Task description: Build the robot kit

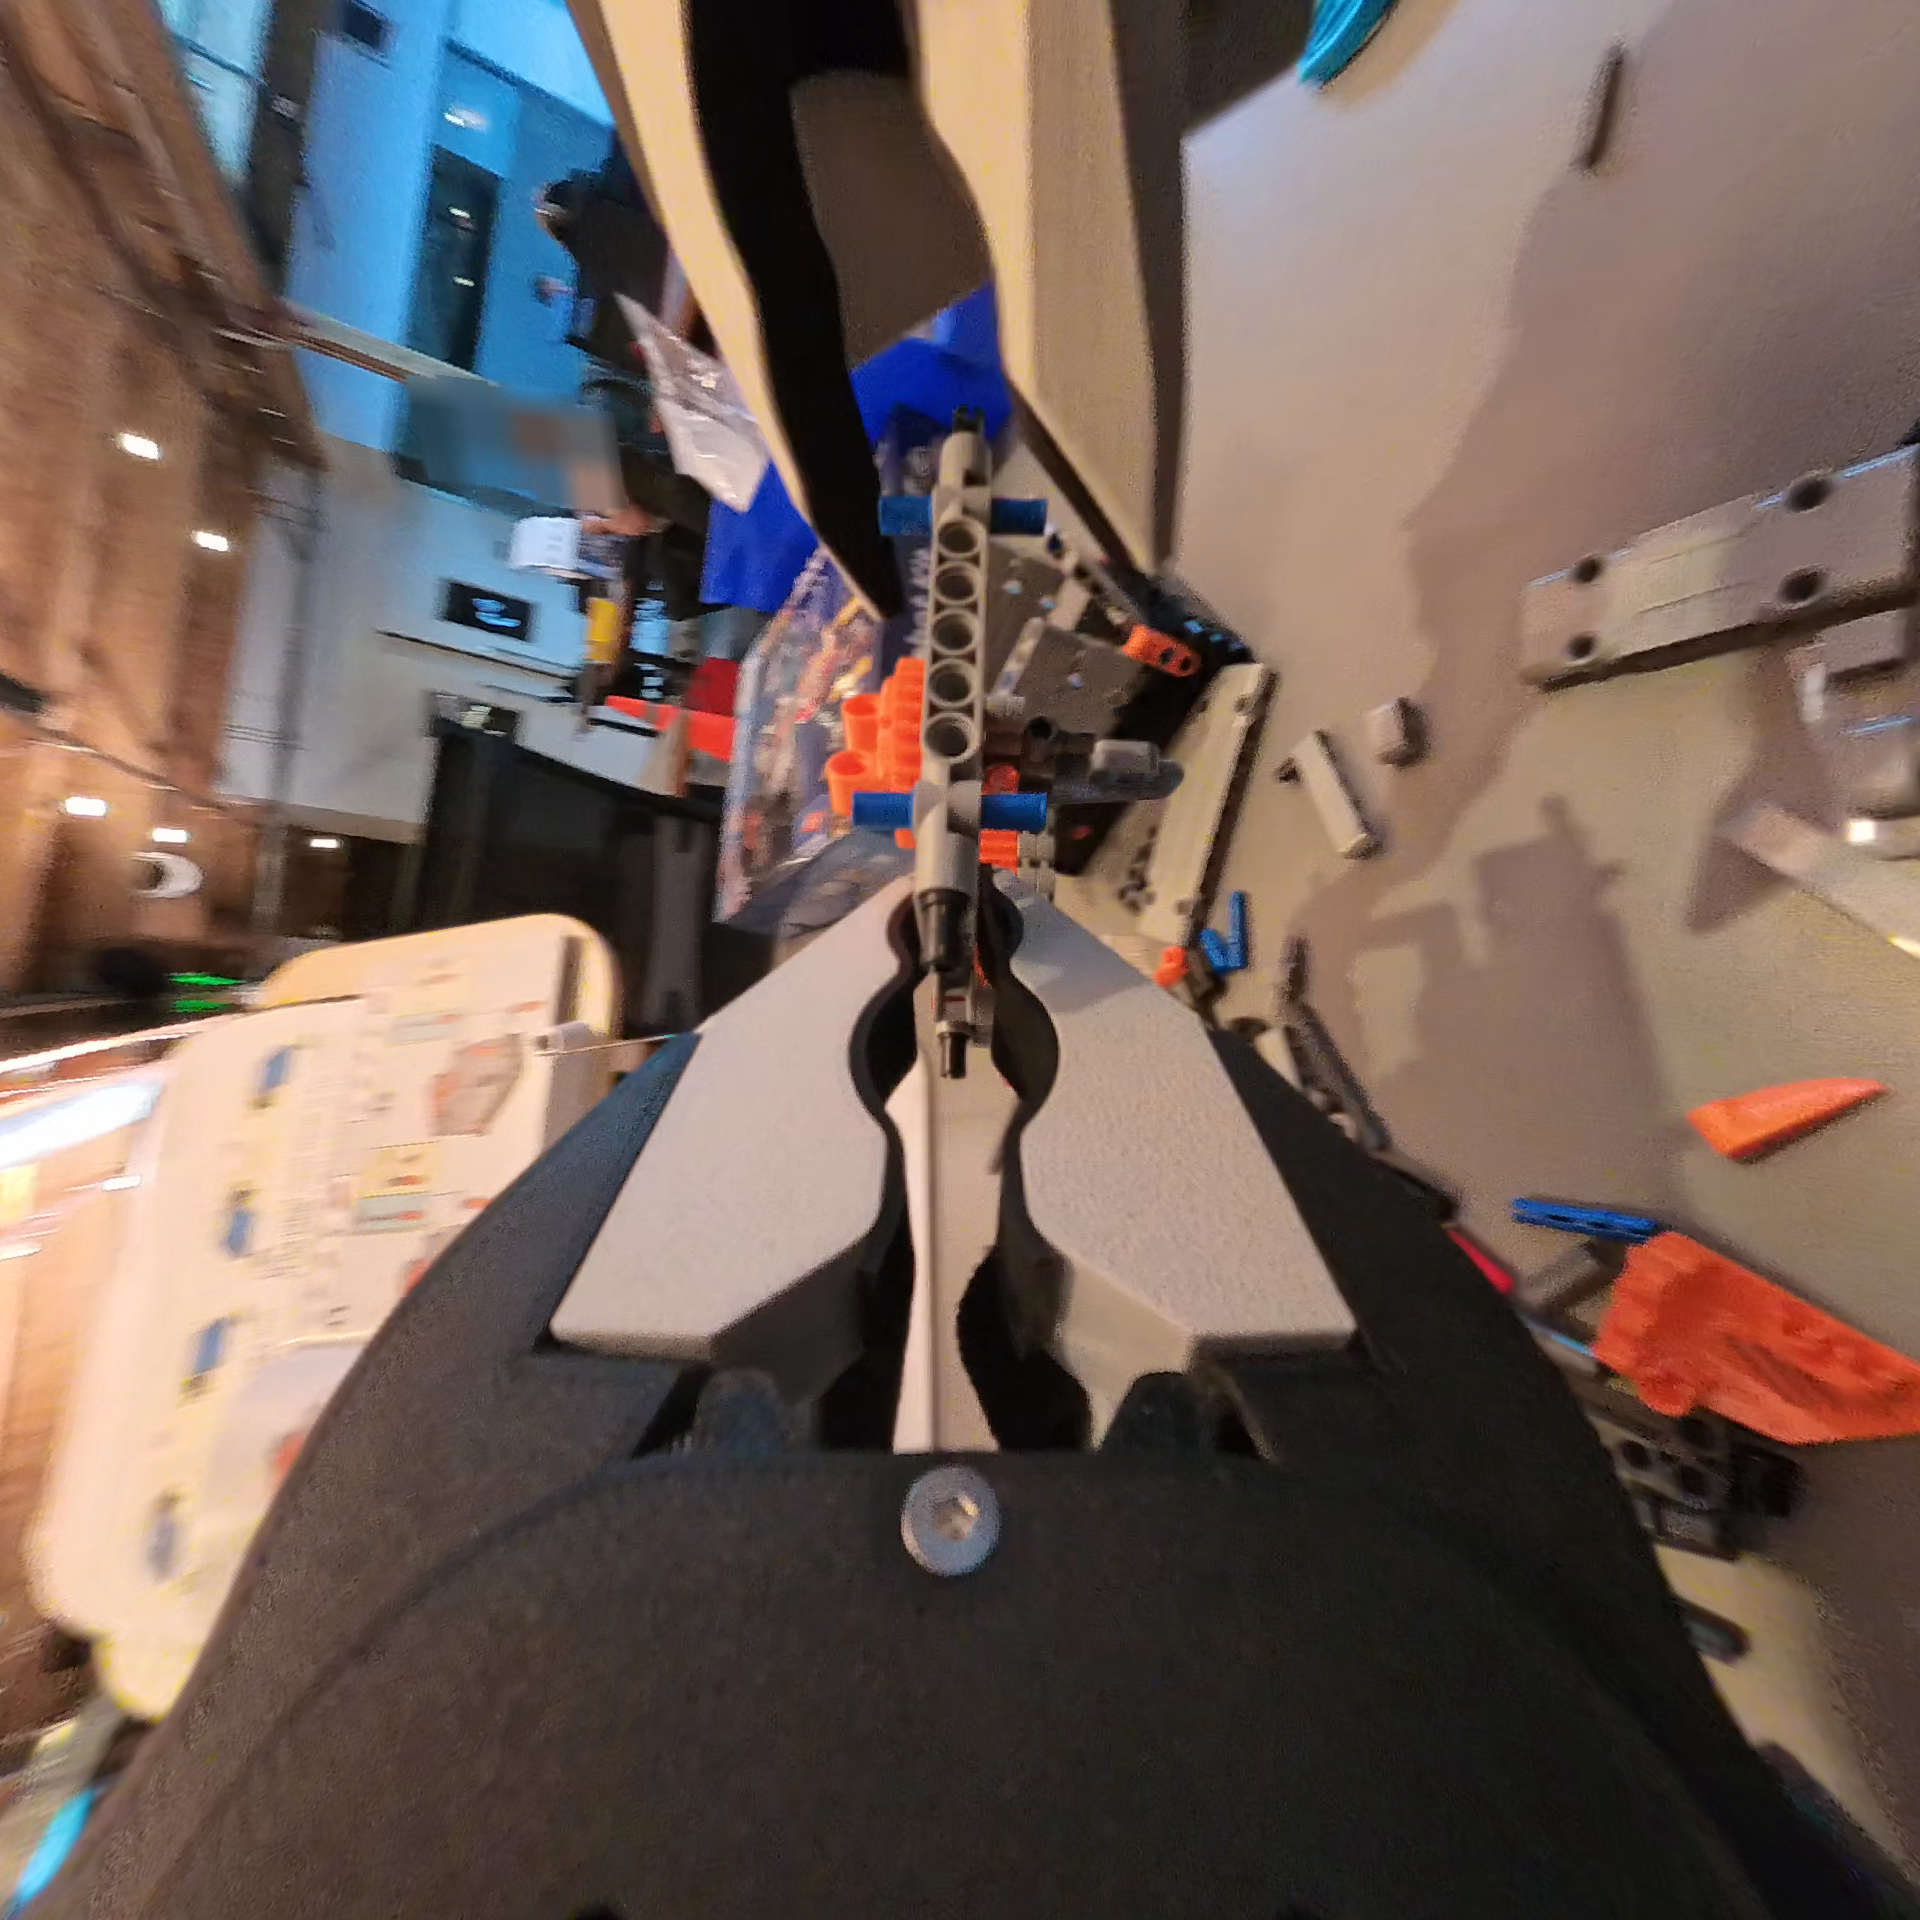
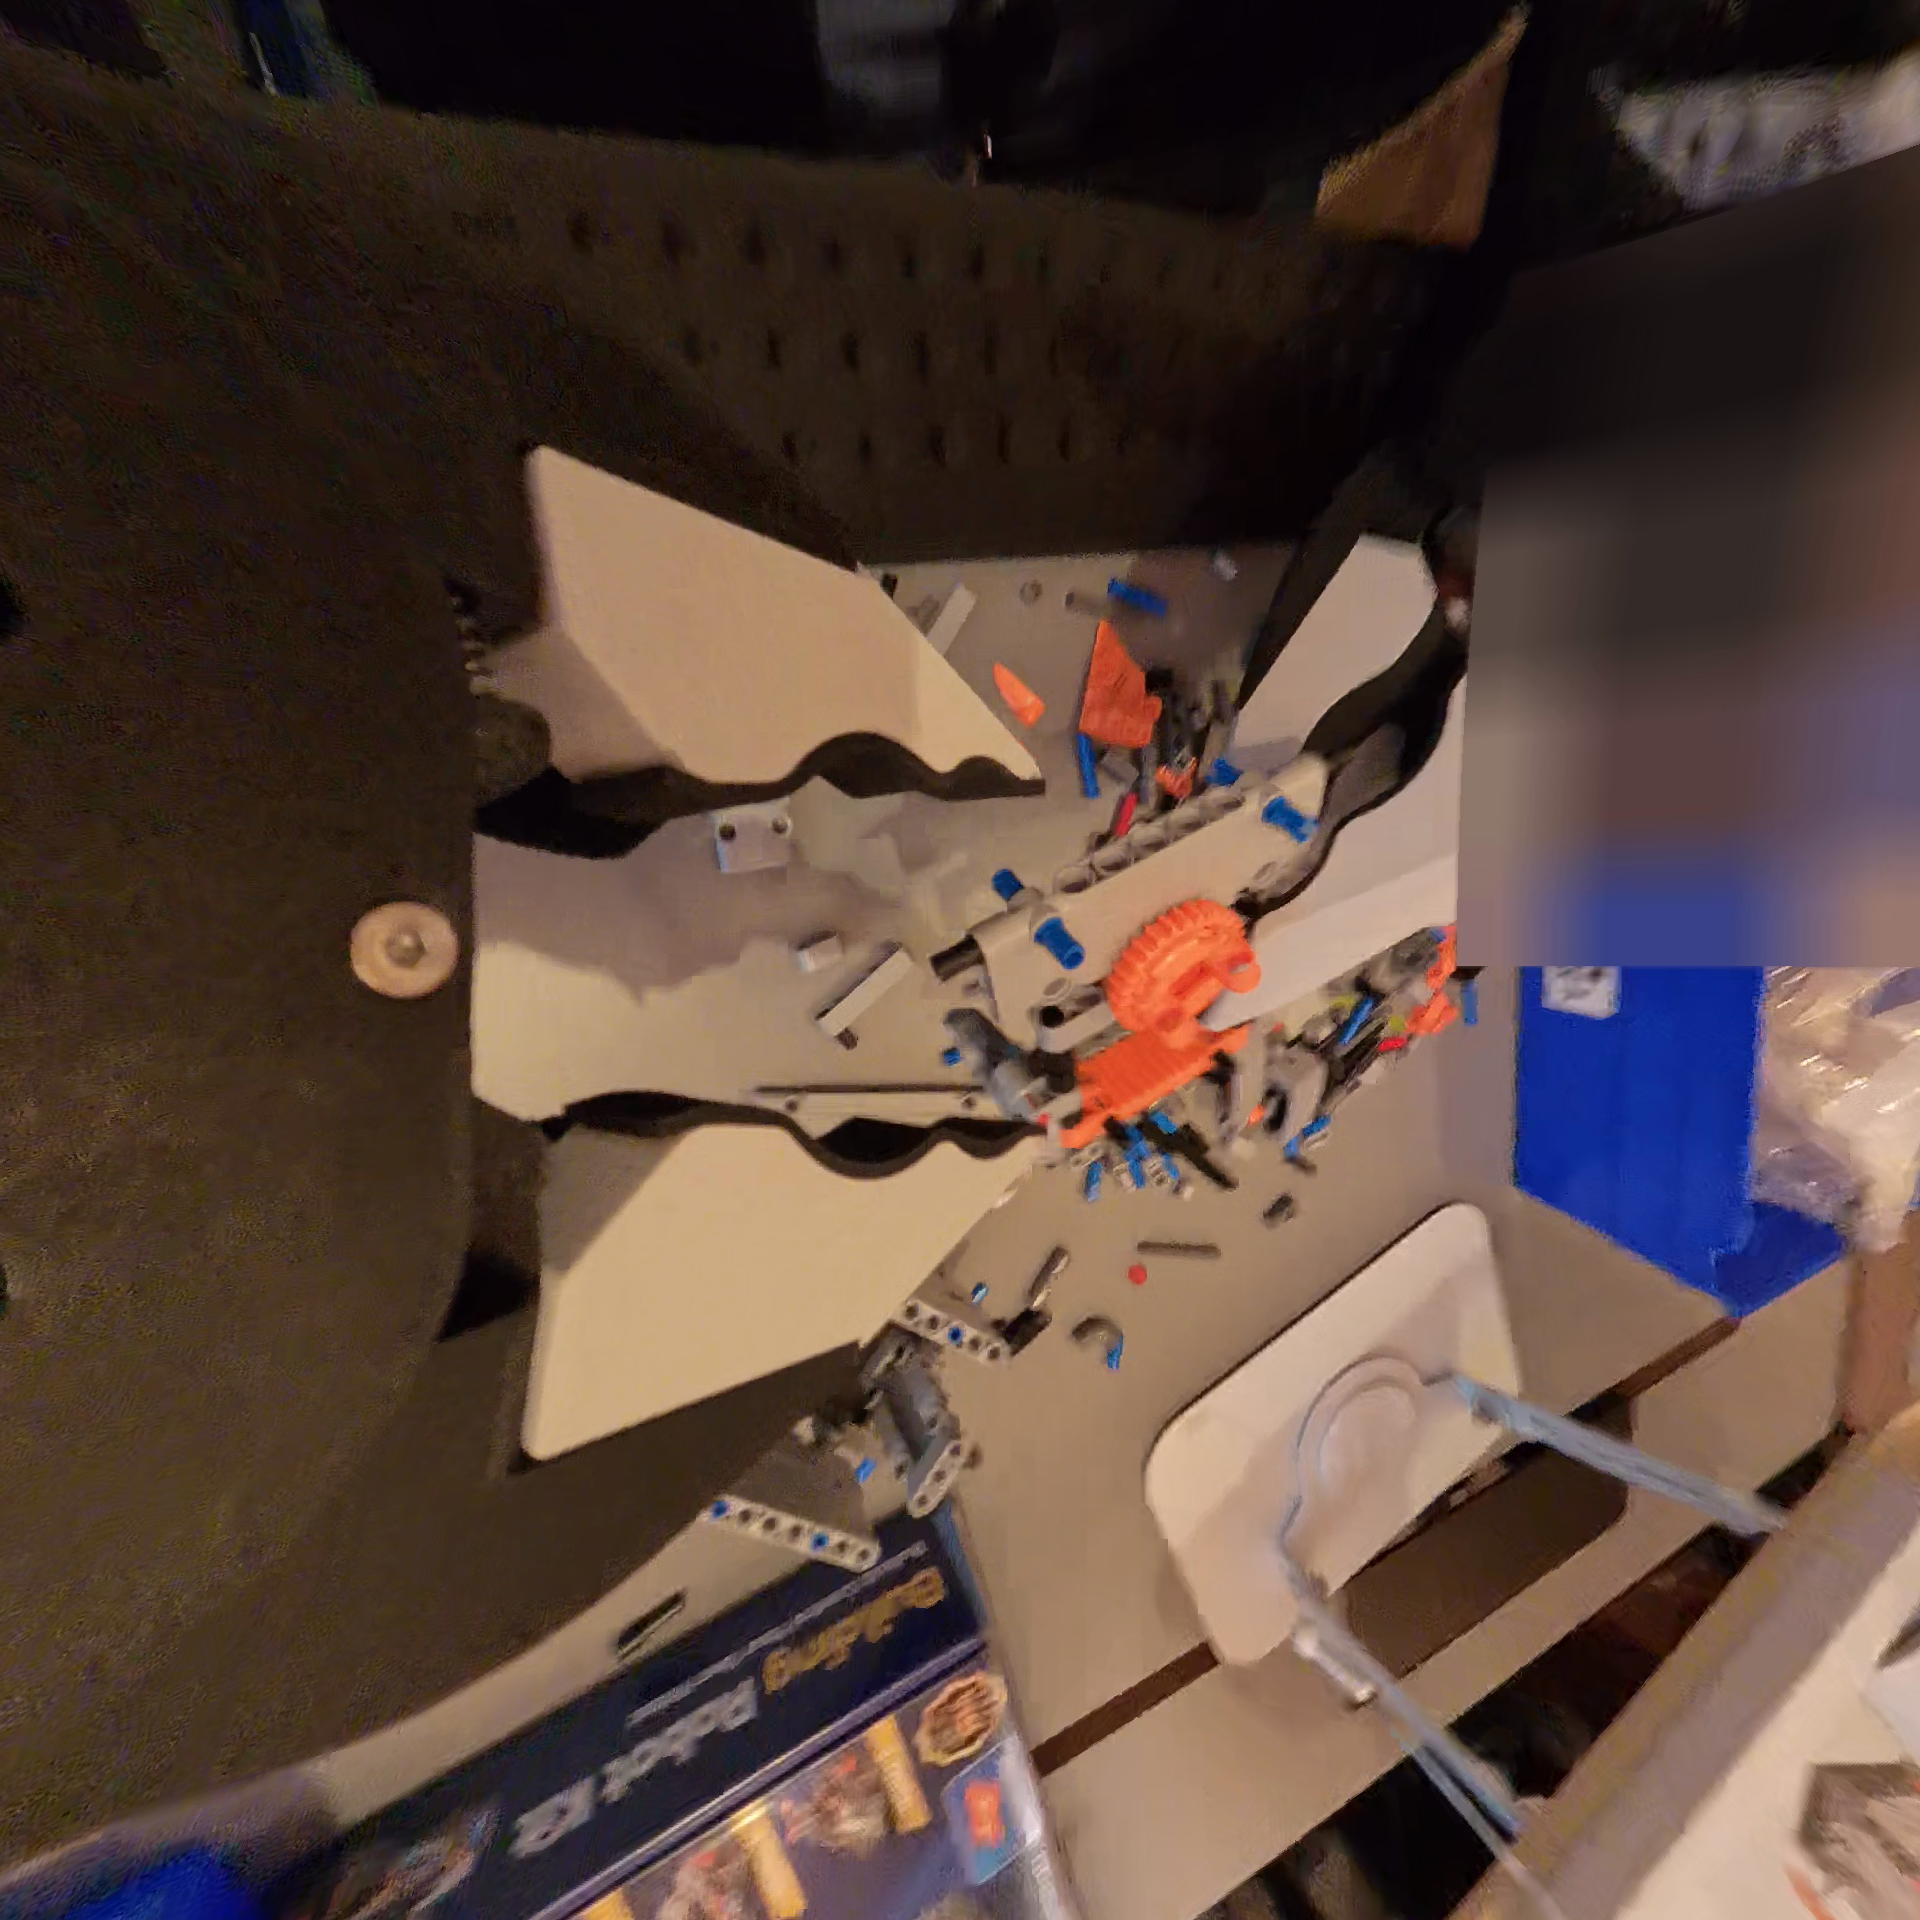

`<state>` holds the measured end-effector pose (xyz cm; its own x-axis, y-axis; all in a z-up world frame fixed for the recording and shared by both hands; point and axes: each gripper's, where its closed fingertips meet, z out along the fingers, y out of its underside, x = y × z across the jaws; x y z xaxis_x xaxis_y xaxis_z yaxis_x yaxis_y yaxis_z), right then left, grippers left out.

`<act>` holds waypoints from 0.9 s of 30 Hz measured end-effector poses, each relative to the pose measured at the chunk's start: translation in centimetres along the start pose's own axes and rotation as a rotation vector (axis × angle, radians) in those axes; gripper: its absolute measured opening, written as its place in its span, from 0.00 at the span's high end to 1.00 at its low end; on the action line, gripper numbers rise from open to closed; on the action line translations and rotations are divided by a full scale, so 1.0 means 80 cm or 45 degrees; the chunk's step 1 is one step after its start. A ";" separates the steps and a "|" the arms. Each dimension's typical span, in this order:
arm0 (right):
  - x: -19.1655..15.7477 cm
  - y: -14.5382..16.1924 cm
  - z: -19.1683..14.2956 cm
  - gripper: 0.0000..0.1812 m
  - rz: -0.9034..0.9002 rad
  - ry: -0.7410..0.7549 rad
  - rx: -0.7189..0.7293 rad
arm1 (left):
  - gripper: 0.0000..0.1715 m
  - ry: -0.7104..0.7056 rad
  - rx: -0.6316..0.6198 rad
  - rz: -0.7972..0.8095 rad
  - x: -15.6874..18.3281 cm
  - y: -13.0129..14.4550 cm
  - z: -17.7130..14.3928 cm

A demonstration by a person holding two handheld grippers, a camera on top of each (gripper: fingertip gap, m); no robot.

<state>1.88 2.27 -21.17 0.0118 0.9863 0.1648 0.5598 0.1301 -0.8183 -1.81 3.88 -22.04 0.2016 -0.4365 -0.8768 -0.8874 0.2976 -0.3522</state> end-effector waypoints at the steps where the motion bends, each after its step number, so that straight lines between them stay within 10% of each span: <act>1: 0.003 0.004 0.003 0.62 0.023 0.040 -0.031 | 0.97 -0.051 -0.006 0.045 -0.006 -0.003 -0.003; 11: -0.016 -0.010 -0.007 0.83 0.282 -0.212 0.277 | 0.97 -0.217 0.026 0.208 -0.015 -0.016 -0.010; 27: -0.006 -0.035 -0.017 0.85 0.247 -0.203 0.447 | 0.88 -0.252 0.173 -0.074 -0.050 -0.017 -0.029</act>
<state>1.47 1.27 -18.22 -0.0542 0.9957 -0.0752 0.2436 -0.0599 -0.9680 -2.36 3.24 -17.31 0.3399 -0.2852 -0.8962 -0.8108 0.3940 -0.4329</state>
